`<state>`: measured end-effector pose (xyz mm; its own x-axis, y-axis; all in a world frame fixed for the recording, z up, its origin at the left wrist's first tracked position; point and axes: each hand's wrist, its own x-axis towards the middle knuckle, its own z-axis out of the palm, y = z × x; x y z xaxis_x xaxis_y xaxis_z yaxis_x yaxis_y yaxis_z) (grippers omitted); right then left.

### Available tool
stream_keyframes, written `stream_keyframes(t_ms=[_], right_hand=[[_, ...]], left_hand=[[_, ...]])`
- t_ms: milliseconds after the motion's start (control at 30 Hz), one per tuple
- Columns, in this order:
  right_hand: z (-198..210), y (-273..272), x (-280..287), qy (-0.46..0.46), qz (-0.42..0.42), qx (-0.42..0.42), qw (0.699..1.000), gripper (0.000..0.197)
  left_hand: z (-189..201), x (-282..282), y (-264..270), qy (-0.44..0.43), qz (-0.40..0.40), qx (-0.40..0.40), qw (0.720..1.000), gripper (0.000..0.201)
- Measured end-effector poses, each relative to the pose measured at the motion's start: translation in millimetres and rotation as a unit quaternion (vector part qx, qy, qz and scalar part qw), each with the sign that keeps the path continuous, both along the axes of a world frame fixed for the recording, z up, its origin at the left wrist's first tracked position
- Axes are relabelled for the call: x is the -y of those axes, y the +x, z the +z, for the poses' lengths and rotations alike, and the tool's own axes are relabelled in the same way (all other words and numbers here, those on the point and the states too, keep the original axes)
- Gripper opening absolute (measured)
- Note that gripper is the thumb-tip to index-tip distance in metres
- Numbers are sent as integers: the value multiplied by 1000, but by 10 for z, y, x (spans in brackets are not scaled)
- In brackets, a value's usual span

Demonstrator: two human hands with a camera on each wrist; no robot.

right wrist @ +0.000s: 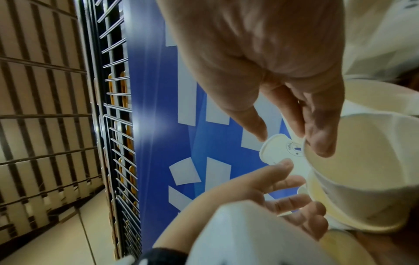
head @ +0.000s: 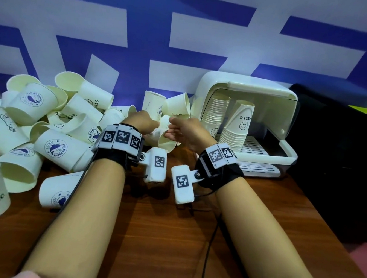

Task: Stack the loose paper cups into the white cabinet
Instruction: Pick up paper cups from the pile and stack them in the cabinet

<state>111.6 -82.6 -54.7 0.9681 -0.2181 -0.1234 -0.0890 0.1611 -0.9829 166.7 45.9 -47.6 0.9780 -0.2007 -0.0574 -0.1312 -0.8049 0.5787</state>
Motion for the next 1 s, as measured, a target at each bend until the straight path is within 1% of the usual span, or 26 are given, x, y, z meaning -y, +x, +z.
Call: stream_keyframes(t_ms=[33, 67, 133, 167, 200, 267, 300, 367, 433, 533, 667, 733, 800, 867, 933, 1000], right_hand=[[21, -25, 10, -15, -6, 6, 1000, 9], [45, -59, 19, -35, -13, 10, 999, 10], [68, -68, 62, -97, -39, 7, 995, 23], [76, -69, 82, -143, -55, 10, 988, 23], [82, -72, 104, -206, -72, 12, 976, 21], [94, -79, 140, -331, -100, 12, 938, 18], [100, -93, 139, -365, -107, 11, 925, 17], [110, -109, 116, -395, -114, 12, 912, 12], [127, -113, 92, -400, -115, 14, 909, 7], [225, -180, 111, -392, -110, 24, 913, 4], [443, -373, 214, -337, -106, 59, 934, 5], [550, -471, 280, -303, -99, 77, 945, 7], [640, -557, 356, -265, -91, 94, 955, 10], [716, -651, 439, -238, -89, 100, 962, 11], [771, -737, 538, -230, -95, 99, 964, 10], [809, -802, 660, -235, -107, 100, 961, 11]], left_hand=[[14, -4, -10, 8, -4, -1, 1000, 47], [22, -11, -7, 10, -9, -2, 1000, 46], [47, -17, -7, 2, -19, -12, 1000, 44], [70, -16, -21, 0, -22, -17, 1000, 43], [88, -4, -37, 0, -26, -18, 999, 43], [105, 33, -65, 18, -44, -13, 999, 43], [110, 56, -88, 29, -57, -13, 998, 41], [118, 88, -139, 27, -90, -27, 995, 37], [122, 94, -173, 42, -126, -40, 990, 40], [137, 70, -180, 57, -148, -33, 987, 49], [208, 52, -200, 1, -179, -25, 983, 60], [287, 82, -255, -29, -185, -8, 982, 57], [352, 131, -311, -77, -201, -1, 977, 52], [373, 185, -377, -147, -214, -16, 966, 42], [373, 250, -428, -239, -216, -50, 945, 37], [375, 328, -512, -322, -225, -74, 917, 34]])
